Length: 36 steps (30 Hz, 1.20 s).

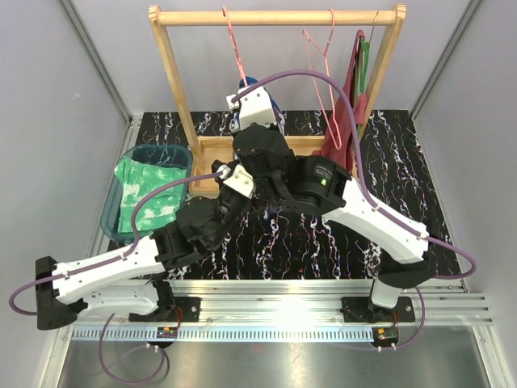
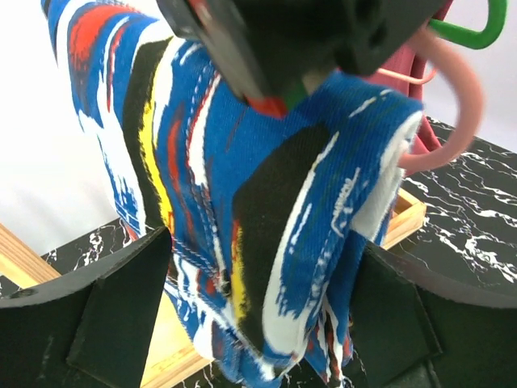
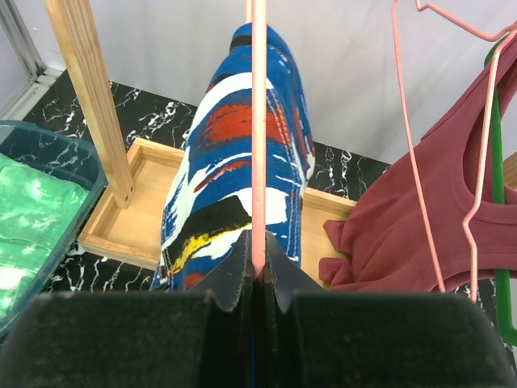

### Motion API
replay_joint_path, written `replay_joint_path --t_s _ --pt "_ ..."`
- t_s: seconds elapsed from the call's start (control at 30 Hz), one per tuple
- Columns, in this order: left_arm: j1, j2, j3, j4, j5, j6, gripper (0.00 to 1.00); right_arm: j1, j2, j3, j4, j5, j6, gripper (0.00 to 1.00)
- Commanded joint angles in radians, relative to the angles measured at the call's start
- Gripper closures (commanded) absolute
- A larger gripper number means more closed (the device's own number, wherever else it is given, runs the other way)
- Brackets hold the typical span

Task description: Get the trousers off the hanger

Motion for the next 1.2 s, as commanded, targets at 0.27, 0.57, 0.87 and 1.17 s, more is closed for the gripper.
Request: replay_joint_path --t_s 0.27,0.57,0.87,1.17 --pt "0.003 0.043 0.020 0.169 -0.162 0.049 0.51 0.009 -0.024 0.058 0.070 0.028 0.084 1.00" --pt "0.003 0.003 0.043 0.107 -0.122 -0.015 0.60 -0.075 0.043 0.091 -0.051 -0.047 0.180 1.00" --pt "0.032 -0.010 0.031 0.089 -0.162 -0.020 0.44 -0.098 0.083 0.153 -0.108 -0.102 0.216 1.00" --pt "0.049 0.055 0.019 0.118 -0.072 -0.090 0.31 -0.092 0.067 0.158 -0.105 -0.148 0.235 1.00"
